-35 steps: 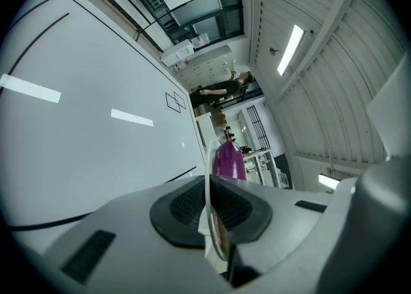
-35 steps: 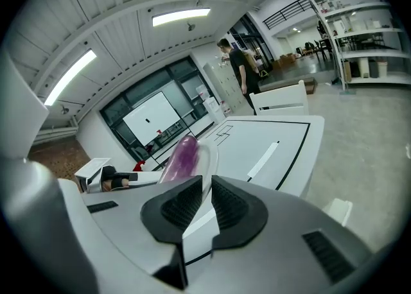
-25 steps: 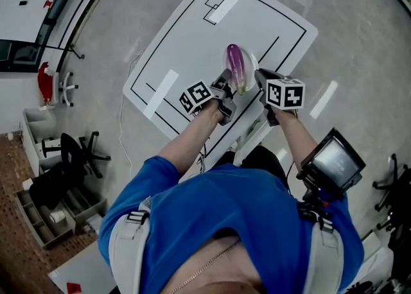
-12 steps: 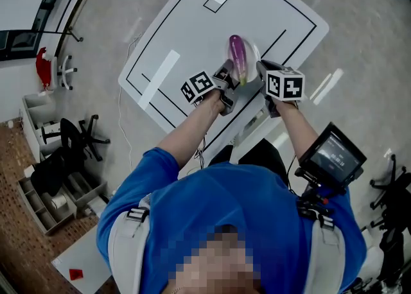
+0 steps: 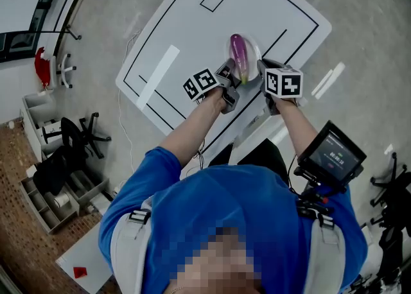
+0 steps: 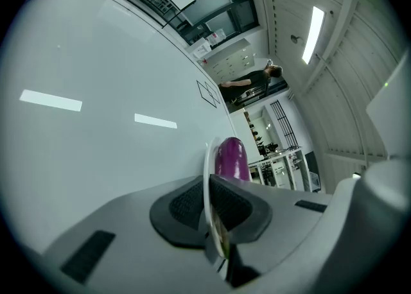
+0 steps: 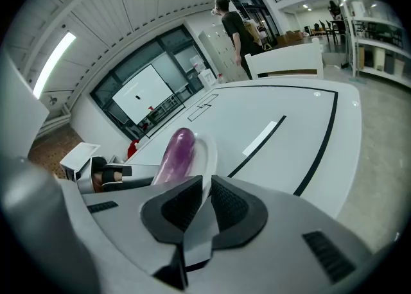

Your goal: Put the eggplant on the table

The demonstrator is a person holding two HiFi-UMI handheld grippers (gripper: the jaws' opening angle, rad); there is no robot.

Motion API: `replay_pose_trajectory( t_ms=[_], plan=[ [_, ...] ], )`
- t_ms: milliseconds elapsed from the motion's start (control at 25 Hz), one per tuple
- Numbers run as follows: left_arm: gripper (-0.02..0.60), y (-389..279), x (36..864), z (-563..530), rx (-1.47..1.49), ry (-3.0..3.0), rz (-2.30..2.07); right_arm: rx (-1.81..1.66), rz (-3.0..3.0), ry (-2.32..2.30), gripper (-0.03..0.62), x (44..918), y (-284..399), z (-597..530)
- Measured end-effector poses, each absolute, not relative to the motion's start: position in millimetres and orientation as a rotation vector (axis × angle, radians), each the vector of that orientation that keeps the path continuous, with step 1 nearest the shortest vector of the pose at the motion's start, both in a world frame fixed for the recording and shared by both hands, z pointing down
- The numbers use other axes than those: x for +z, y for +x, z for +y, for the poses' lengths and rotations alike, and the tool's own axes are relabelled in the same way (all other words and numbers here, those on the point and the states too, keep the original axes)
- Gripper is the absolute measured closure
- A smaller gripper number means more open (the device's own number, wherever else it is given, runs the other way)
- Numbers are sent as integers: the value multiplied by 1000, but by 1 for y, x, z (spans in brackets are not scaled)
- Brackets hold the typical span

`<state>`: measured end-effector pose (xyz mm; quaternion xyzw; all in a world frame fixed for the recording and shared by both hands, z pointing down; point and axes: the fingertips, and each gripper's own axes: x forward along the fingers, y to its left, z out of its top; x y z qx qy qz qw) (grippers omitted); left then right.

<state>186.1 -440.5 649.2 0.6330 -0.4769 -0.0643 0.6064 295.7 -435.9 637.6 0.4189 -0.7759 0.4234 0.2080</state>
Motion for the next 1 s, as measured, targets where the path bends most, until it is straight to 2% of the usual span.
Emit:
replay_pose_trajectory(
  t_ms=[1000],
  plan=[
    [548,187,668,-453,174,1484,-1175,1191,-2140,1143,551,658,295,-449]
  ],
)
